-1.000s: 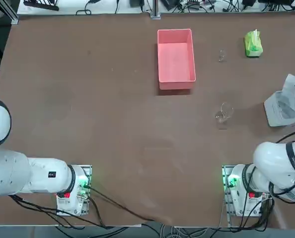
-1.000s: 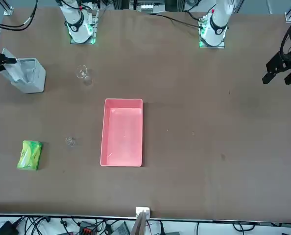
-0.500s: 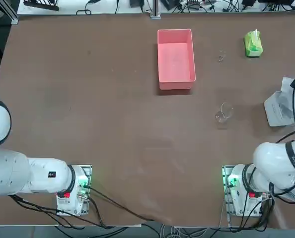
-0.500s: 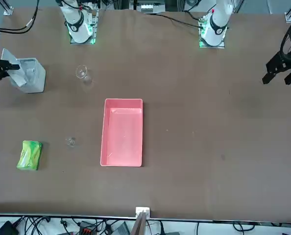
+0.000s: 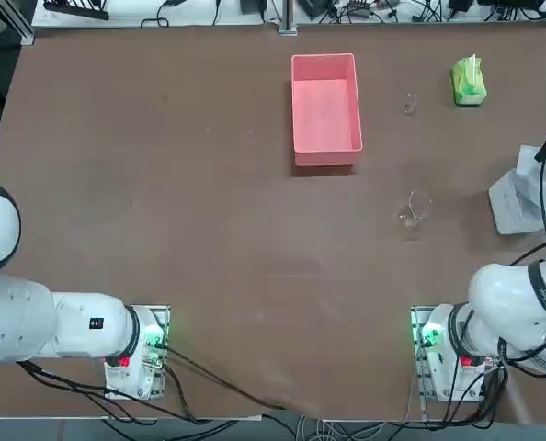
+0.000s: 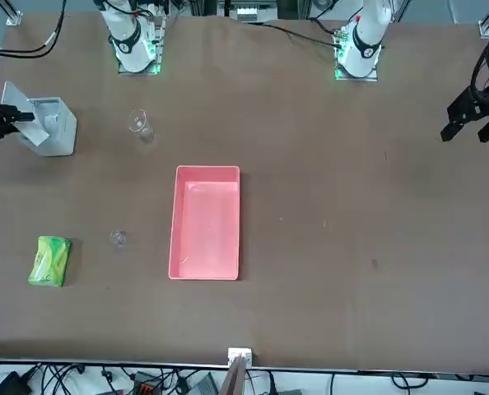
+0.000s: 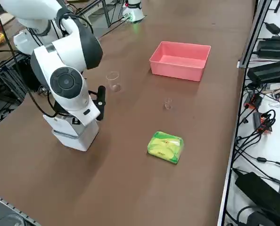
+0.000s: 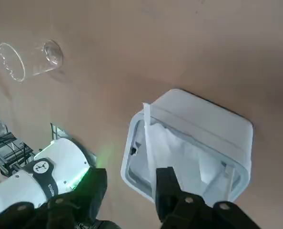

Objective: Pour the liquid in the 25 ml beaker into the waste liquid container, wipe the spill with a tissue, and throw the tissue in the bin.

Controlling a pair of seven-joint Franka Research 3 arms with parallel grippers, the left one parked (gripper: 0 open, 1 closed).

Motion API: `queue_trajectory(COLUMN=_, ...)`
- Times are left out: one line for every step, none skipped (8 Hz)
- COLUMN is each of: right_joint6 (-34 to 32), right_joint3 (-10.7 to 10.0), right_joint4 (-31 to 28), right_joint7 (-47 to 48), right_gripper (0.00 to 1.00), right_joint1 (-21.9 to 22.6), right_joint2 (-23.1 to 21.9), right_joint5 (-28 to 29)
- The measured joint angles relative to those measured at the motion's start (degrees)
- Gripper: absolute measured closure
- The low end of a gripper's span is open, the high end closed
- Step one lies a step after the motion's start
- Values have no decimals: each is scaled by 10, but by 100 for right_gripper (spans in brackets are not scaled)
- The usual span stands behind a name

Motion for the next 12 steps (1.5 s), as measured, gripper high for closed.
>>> queue_trajectory(right_joint6=8, right_joint3=0, right_joint4=0, right_joint7=0, right_gripper=35, right_joint1=2, right_joint2=0, right_joint5=0)
queue_trajectory(right_joint6=22, right_joint3=0, right_joint4=1, right_joint7=0, right_gripper=35, right_joint1=4, right_joint2=0, right_joint5=0)
queue_trajectory(right_joint6=43, right_joint3=0, right_joint4=4, right_joint7=-1, right_gripper=33, right_joint1=10, right_joint2=-2, right_joint5=-1)
queue_trajectory(right_joint6=67, right_joint3=0, right_joint4=8, right_joint7=-5, right_gripper=32, right_joint1=18, right_joint2=-5, right_joint5=-2)
queue_trajectory(right_joint6=90, right_joint3=1, right_joint4=10, right_joint7=-12, right_gripper=31, right_joint1=27, right_joint2=-9, right_joint5=-3)
queue_trajectory(right_joint6=105, right_joint3=1, right_joint4=13, right_joint7=-18, right_gripper=29, right_joint1=35, right_joint2=-13, right_joint5=-4)
queue_trajectory(right_joint6=111, right_joint3=1, right_joint4=18, right_joint7=-21, right_gripper=26, right_joint1=42, right_joint2=-19, right_joint5=-4)
queue_trajectory(right_joint6=115, right_joint3=2, right_joint4=27, right_joint7=-23, right_gripper=20, right_joint1=50, right_joint2=-24, right_joint5=-3)
queue_trajectory(right_joint6=118, right_joint3=2, right_joint4=43, right_joint7=-23, right_gripper=5, right_joint1=59, right_joint2=-26, right_joint5=3)
queue_trajectory(right_joint6=119, right_joint3=2, right_joint4=64, right_joint7=-23, right_gripper=0, right_joint1=72, right_joint2=-27, right_joint5=17)
queue_trajectory(right_joint6=119, right_joint3=3, right_joint4=84, right_joint7=-17, right_gripper=0, right_joint1=87, right_joint2=-28, right_joint5=38)
queue_trajectory(right_joint6=119, right_joint3=3, right_joint4=98, right_joint7=1, right_gripper=0, right_joint1=99, right_joint2=-29, right_joint5=55)
